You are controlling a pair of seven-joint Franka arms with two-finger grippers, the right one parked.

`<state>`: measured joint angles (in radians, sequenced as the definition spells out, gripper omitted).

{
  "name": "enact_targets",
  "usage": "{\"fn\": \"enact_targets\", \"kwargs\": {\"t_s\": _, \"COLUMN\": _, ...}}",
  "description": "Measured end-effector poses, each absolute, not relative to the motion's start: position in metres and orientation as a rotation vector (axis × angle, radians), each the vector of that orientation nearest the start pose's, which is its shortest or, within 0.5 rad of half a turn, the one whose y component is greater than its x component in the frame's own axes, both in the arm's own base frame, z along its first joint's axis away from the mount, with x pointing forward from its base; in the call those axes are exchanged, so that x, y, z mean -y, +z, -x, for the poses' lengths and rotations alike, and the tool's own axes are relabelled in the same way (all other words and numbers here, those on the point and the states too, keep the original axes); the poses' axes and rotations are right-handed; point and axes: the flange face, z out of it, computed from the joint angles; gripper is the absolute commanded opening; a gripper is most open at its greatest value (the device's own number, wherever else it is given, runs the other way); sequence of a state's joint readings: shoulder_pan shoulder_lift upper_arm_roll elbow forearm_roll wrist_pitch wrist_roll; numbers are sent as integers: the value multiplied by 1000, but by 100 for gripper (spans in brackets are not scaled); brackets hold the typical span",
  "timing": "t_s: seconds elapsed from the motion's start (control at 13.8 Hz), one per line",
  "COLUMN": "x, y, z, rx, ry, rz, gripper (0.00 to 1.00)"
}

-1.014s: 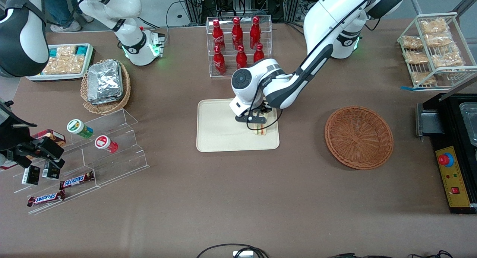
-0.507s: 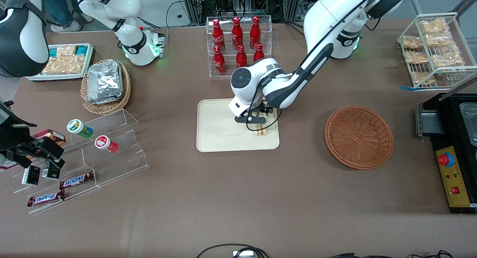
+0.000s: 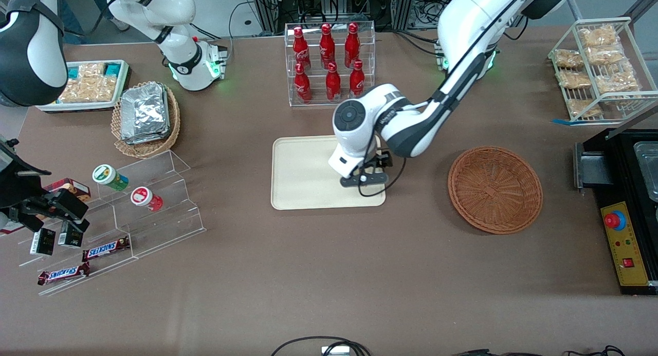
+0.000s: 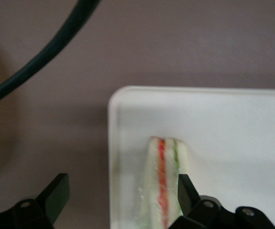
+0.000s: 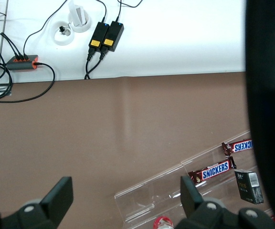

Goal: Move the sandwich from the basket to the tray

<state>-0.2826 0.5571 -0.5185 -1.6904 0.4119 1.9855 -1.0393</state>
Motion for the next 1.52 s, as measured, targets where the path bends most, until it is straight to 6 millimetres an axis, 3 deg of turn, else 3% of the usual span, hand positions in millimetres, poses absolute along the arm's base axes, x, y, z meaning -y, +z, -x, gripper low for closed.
{"fn": "enact_targets", "kwargs": {"t_s": 0.43, "x": 324, "y": 352, "z": -570, "rx": 405, "ry": -1, "rz": 2843, "gripper": 100}}
{"fn": "enact_targets", "kwargs": {"t_s": 0.65, "x": 272, "y": 375, "z": -592, "rx": 493, "ry": -10, "rz": 2818, "gripper": 100}}
{"fn": "enact_targets", "kwargs": {"t_s": 0.87, "x": 230, "y": 402, "z": -600, "rx": 426, "ry": 22, "rz": 2796, "gripper": 100}}
{"fn": "enact_targets", "kwargs": {"t_s": 1.16, "x": 192, "y": 441, "z": -603, "rx": 355, "ry": 46, "rz": 2846, "gripper": 100}}
{"fn": "enact_targets", "kwargs": {"t_s": 1.52, "x": 128, "y": 511, "z": -586, "rx": 239, "ry": 120, "rz": 2917, "gripper": 100}}
